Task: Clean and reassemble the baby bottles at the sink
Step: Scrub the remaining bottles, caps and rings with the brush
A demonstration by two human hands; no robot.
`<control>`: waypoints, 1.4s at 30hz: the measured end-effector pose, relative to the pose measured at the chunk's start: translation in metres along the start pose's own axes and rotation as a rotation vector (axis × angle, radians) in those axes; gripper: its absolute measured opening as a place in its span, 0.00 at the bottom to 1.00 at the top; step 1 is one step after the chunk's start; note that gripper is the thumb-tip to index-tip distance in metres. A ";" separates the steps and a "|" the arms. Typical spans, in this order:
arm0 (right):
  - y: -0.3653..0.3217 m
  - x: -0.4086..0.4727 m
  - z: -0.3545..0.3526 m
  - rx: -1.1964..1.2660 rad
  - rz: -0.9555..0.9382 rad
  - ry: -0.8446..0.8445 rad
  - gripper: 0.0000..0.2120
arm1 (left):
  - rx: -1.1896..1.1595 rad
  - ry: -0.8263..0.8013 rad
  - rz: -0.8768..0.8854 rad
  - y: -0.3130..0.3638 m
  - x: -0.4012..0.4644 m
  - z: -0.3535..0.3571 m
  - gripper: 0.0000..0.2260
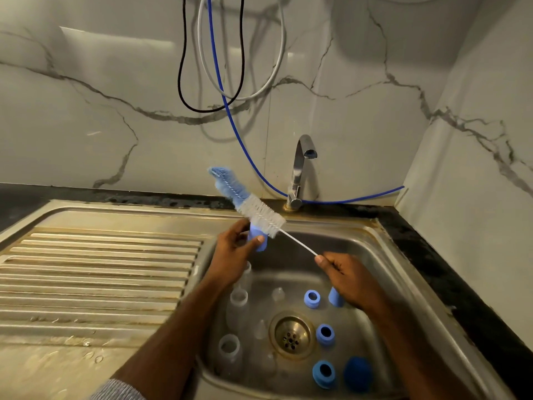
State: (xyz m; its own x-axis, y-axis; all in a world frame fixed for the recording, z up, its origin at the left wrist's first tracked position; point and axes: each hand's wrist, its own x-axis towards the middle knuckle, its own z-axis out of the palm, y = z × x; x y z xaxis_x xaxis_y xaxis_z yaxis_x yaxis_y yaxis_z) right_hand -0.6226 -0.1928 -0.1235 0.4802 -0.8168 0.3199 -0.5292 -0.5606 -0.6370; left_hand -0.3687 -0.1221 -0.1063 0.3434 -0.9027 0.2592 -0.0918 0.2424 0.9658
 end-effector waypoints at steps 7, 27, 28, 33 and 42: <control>0.000 0.001 -0.007 -0.042 0.001 0.066 0.17 | 0.274 0.145 0.116 0.003 -0.003 0.002 0.20; 0.013 0.000 -0.024 -0.016 0.147 0.084 0.20 | -0.071 0.116 0.000 -0.004 -0.005 0.007 0.16; 0.015 -0.002 -0.032 -0.001 0.169 0.107 0.21 | -0.041 0.077 0.002 -0.006 -0.007 0.011 0.17; 0.019 -0.011 -0.066 0.131 0.317 0.034 0.17 | 0.164 -0.241 -0.036 -0.022 -0.017 0.051 0.20; 0.027 -0.024 -0.081 0.219 0.477 -0.134 0.07 | 0.386 -0.569 -0.054 -0.059 -0.023 0.139 0.19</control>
State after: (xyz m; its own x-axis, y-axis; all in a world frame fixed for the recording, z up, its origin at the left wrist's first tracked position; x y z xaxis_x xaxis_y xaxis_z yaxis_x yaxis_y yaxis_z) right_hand -0.7053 -0.1994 -0.0915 0.3148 -0.9411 -0.1237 -0.5592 -0.0785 -0.8253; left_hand -0.5009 -0.1651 -0.1691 -0.1778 -0.9817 0.0683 -0.4510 0.1430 0.8810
